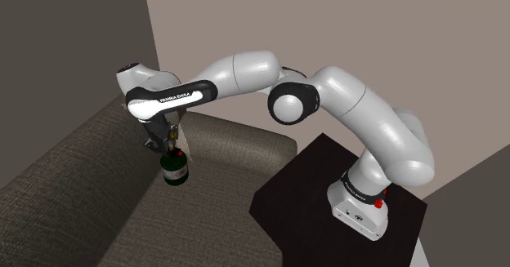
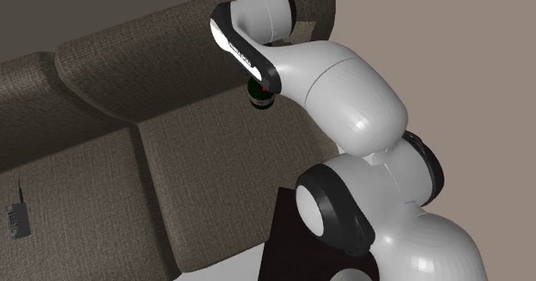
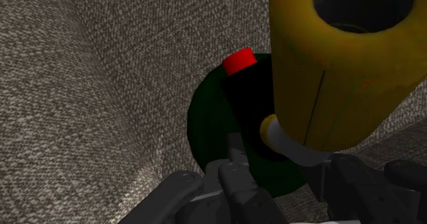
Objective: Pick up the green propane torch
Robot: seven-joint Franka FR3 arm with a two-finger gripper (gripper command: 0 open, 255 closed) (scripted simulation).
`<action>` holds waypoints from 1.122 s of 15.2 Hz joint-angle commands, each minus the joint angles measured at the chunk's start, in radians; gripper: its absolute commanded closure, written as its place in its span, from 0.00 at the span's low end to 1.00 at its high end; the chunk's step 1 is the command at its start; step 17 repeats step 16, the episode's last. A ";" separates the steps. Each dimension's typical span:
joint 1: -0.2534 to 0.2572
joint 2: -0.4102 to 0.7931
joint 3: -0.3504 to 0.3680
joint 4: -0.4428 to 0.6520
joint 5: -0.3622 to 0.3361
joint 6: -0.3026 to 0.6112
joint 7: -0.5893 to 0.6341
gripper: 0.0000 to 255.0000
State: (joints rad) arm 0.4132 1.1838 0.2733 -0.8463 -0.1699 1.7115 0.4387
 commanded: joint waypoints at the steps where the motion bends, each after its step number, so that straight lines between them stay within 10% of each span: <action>1: -0.002 -0.017 0.002 -0.010 0.001 -0.007 0.002 1.00; 17: -0.007 -0.114 0.013 -0.008 0.012 -0.105 0.007 1.00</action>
